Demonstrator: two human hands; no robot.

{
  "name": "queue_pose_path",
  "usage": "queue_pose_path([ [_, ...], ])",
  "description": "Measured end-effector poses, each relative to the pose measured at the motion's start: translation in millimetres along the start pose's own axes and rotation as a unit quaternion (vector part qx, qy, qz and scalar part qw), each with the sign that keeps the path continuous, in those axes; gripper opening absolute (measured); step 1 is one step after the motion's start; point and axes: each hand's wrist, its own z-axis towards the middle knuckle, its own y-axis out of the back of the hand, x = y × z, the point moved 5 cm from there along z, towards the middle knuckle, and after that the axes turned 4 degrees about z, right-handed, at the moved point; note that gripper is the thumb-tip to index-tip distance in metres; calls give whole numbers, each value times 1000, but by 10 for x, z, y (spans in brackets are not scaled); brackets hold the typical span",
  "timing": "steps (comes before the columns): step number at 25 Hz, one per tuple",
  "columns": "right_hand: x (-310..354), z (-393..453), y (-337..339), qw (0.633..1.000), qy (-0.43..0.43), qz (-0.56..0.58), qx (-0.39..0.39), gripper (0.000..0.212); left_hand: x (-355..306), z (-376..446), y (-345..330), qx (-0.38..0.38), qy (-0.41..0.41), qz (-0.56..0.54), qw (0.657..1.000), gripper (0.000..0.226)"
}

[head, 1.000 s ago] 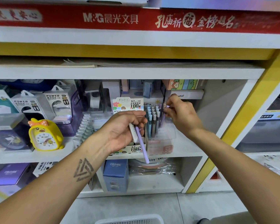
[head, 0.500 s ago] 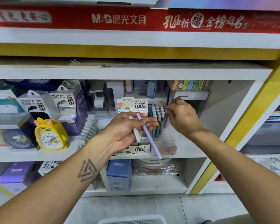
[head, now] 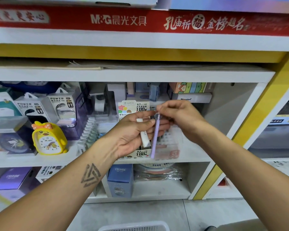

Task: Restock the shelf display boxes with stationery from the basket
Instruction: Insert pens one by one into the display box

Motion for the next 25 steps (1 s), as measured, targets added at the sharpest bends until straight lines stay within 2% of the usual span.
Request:
queue_pose_path([
  [2, 102, 23, 277, 995, 40, 11, -86, 12, -16, -1, 53, -21, 9, 2, 1000, 32],
  [3, 147, 28, 406, 990, 68, -23, -123, 13, -17, 2, 92, -43, 14, 17, 999, 29],
  [5, 173, 33, 546, 965, 120, -165, -167, 10, -8, 6, 164, -98, 25, 63, 993, 21],
  [7, 123, 31, 515, 925, 146, -312, -160, 13, 2, 22, 175, -124, 33, 85, 988, 9],
  [9, 29, 40, 468, 903, 160, -376, -134, 16, 6, 29, 131, -112, 51, 67, 990, 4],
  [14, -137, 73, 408, 887, 182, -413, -98, 10, 7, 14, 103, -87, 45, -5, 995, 20],
  [18, -166, 113, 383, 885, 192, -416, -85, 4, 14, 22, 127, -70, 30, -15, 997, 14],
  [22, -202, 134, 337, 908, 179, -376, -50, 15, 6, 26, 172, -98, 11, 52, 994, 13],
  [25, -241, 144, 337, 901, 187, -386, -62, 15, -20, 18, 198, -129, -5, 134, 983, 11],
])
